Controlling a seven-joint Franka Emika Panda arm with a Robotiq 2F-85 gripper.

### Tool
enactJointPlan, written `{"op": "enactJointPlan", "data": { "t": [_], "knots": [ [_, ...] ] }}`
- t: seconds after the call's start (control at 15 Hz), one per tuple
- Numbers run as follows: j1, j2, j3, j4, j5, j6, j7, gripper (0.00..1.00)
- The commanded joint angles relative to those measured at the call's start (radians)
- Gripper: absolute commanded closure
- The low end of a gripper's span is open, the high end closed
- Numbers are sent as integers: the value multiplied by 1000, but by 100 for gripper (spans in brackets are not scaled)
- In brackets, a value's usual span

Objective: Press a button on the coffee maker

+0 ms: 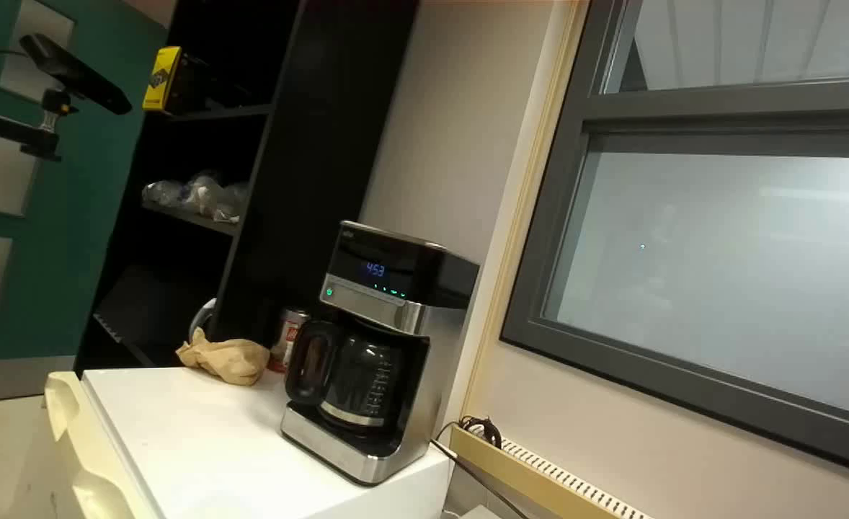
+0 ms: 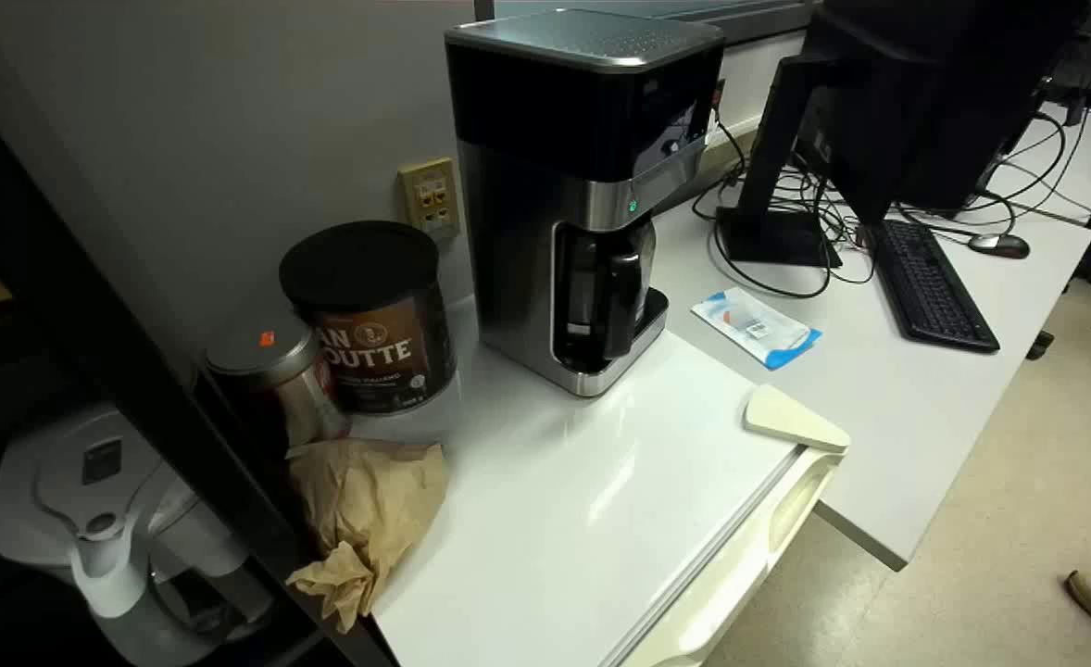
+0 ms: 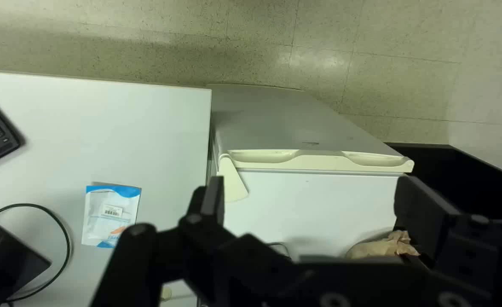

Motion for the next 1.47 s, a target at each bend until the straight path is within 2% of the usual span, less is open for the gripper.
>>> {"op": "enactJointPlan", "data": {
  "t": [0.0,0.53,0.93,1.13,1.4],
  "knots": [
    [-15,2,12,2,7,-2,-7,0],
    [-15,2,12,2,7,-2,-7,0],
    [-19,96,16,25,-13,46,-10,0],
    [-27,171,30,33,-60,106,-5,0],
    [-40,278,60,35,-196,235,-1,0]
  ]
}}
